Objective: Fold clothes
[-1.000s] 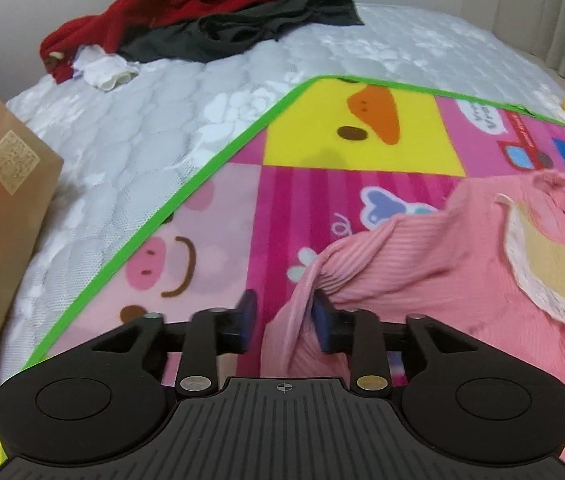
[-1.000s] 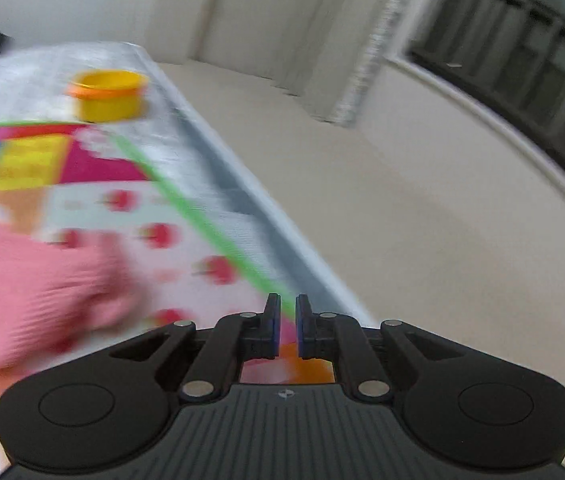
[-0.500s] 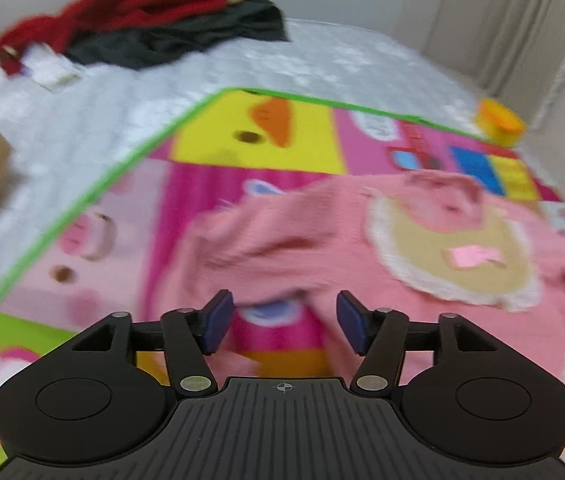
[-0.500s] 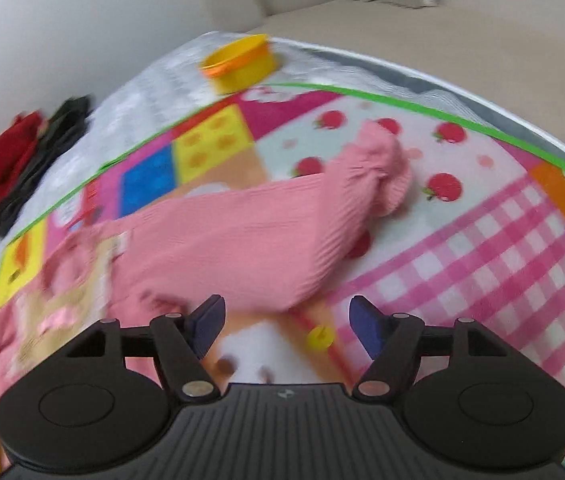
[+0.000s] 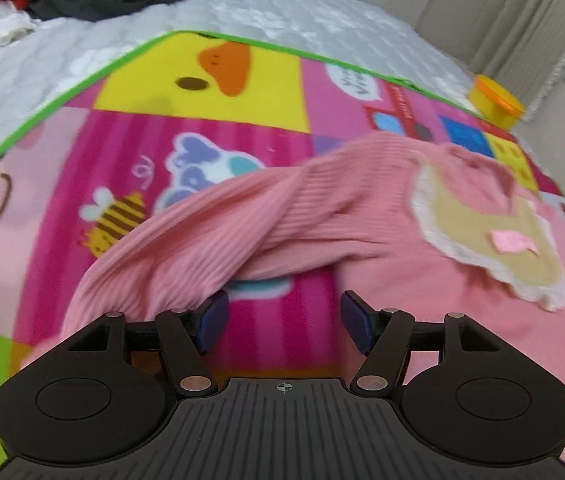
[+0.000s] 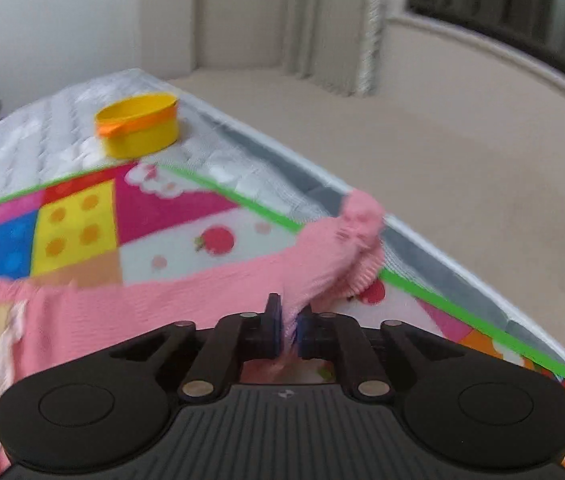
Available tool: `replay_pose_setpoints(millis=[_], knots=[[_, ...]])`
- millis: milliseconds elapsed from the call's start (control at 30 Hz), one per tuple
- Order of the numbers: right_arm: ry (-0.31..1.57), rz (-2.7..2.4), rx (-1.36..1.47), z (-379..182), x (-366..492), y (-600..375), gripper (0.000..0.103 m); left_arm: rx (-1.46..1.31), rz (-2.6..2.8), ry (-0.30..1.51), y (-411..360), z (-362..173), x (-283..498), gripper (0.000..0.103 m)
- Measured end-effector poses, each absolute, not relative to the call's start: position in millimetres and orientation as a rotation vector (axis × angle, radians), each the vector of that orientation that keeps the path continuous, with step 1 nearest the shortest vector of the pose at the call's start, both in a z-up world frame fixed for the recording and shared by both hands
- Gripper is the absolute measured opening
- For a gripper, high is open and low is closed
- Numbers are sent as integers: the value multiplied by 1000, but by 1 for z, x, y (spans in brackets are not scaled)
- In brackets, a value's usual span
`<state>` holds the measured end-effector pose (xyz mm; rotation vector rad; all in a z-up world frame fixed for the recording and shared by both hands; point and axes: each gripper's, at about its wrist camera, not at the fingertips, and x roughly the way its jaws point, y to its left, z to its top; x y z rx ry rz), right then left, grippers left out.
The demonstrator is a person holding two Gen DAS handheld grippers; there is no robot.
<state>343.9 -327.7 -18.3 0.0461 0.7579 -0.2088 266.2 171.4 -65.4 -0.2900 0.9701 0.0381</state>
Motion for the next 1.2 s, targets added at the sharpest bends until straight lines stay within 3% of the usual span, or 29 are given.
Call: replay_pose_setpoints(millis=[33,100,267,500,700,900,967,1033,1067,1100,1167,1200], knots=[[768,-176,37,-16,335,-328,30,-296,38,974,172,-64,264,67],[788,-111,19,-11,316,-329,43,-316,0,984,168,-61,256,68],[829,41,-9,1,270,-329,43,-290,-156,1040,134,-59,221,76],[850,156,-60,11,234,-301,58,-217,-178,1079,95,-62,184,78],[895,245,-81,-6,212,-281,64,-142,-180,1109,75,-62,172,76],[997,294,-26,-40,210,-279,65,-101,-145,1130,69,-63,174,64],[1018,331,-46,-48,208,-272,56,-79,-152,1138,66,-62,174,52],[1011,359,-115,-50,203,-259,19,-51,-156,1150,63,-62,173,43],[1020,370,-127,-48,201,-255,9,-39,-156,1158,60,-61,173,36],[1040,383,-134,-46,199,-250,5,-33,-159,1167,58,-60,173,33],[1058,412,-187,-41,194,-242,4,-34,-173,1194,55,-58,171,13],[1070,433,-224,-39,190,-237,4,-42,-186,1213,54,-57,170,12]])
